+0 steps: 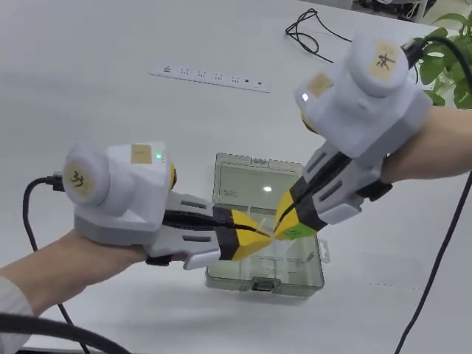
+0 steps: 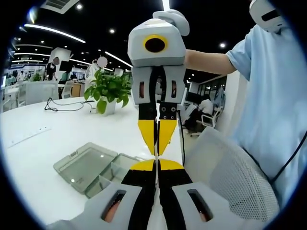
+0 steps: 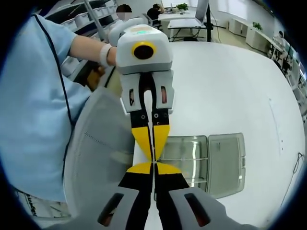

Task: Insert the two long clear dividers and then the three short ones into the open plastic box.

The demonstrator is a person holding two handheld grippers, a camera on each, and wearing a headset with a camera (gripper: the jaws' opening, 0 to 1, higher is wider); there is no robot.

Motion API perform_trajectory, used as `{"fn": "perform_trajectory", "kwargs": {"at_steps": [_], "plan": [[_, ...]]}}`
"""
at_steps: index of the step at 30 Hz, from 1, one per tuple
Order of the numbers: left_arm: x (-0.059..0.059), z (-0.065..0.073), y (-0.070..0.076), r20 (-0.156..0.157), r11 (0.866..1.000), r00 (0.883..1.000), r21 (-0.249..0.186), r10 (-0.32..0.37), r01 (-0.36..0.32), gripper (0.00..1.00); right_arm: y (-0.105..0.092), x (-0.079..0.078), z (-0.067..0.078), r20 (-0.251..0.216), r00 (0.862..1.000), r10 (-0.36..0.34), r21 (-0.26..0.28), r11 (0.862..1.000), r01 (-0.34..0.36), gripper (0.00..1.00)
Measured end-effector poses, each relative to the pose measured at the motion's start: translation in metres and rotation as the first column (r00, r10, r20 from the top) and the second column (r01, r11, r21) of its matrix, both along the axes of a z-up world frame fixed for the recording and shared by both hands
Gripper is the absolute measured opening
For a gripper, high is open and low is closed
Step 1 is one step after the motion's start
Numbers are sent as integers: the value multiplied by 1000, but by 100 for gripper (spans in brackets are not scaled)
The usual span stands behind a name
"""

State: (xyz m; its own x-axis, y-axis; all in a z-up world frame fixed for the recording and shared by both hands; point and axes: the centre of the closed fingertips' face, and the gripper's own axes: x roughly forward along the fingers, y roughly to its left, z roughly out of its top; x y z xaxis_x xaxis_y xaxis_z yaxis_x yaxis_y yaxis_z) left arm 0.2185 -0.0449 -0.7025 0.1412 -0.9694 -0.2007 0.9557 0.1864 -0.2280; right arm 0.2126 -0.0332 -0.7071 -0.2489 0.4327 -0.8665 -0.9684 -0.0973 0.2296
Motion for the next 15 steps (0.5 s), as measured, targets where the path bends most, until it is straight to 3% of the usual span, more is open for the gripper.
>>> {"fn": "perform_trajectory", "kwargs": {"at_steps": [5, 13, 15], "plan": [[1, -5, 3, 3, 1000, 1000, 27, 13, -13, 0, 2, 1, -3, 16, 1000, 26, -47, 999, -25, 2], [10, -7, 9, 2, 997, 997, 40, 72, -72, 0, 7, 7, -5, 32, 998, 47, -62, 997, -45, 2], [13, -7, 12, 3, 995, 996, 42, 94, -94, 7, 7, 9, -9, 31, 998, 53, -74, 996, -50, 2]]}}
